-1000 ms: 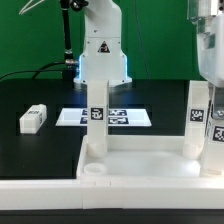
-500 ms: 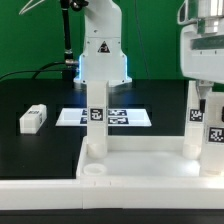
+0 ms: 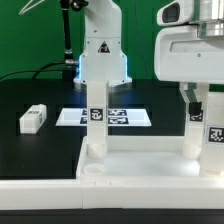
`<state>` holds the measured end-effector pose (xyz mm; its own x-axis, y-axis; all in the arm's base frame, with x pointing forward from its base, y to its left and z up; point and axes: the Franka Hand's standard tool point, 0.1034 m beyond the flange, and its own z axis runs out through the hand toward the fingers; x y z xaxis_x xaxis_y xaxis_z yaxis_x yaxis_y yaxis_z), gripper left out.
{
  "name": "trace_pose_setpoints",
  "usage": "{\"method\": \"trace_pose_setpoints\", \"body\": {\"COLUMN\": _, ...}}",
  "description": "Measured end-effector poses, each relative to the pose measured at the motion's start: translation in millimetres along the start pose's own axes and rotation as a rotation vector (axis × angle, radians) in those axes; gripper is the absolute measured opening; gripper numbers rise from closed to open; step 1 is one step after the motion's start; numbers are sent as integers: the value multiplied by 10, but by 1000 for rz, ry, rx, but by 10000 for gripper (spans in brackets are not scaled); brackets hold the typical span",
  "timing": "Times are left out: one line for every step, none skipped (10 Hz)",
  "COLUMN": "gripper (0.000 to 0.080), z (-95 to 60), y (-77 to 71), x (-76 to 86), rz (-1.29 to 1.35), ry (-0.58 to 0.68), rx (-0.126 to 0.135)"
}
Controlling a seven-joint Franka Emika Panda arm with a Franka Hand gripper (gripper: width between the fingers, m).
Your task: Assemble desk
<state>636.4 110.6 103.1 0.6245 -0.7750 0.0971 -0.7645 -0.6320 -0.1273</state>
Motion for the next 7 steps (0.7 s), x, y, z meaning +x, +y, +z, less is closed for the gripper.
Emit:
{"method": "trace_pose_setpoints", "body": {"gripper": 649, "z": -53, "y": -30, "x": 43, "rz": -248, "ry": -8, "rx": -14}}
{"method": "trace_pose_setpoints", "body": {"gripper": 649, "z": -103, "y": -58, "x": 160, "rz": -404, "ry": -3, "rx": -1}}
{"method": "trace_pose_setpoints", "body": {"gripper": 649, "z": -83, "y": -45, "x": 142, "rz": -408, "ry": -4, "rx": -7}}
{"method": "trace_pose_setpoints", "body": {"gripper": 637, "z": -81, "y": -45, "x": 142, "rz": -388, "ry": -4, "rx": -7}}
{"method": "trace_pose_setpoints", "body": {"gripper": 637, "z": -81, "y": -42, "x": 146, "rz": -375, "ry": -4, "rx": -7}}
{"method": "trace_pose_setpoints", "body": {"gripper": 464, "z": -78, "y": -42, "x": 143, "rz": -322, "ry": -5, "rx": -6}}
{"method": "trace_pose_setpoints", "body": {"gripper": 285, "z": -73, "y": -38, "x": 143, "rz": -226, "ry": -5, "rx": -8}}
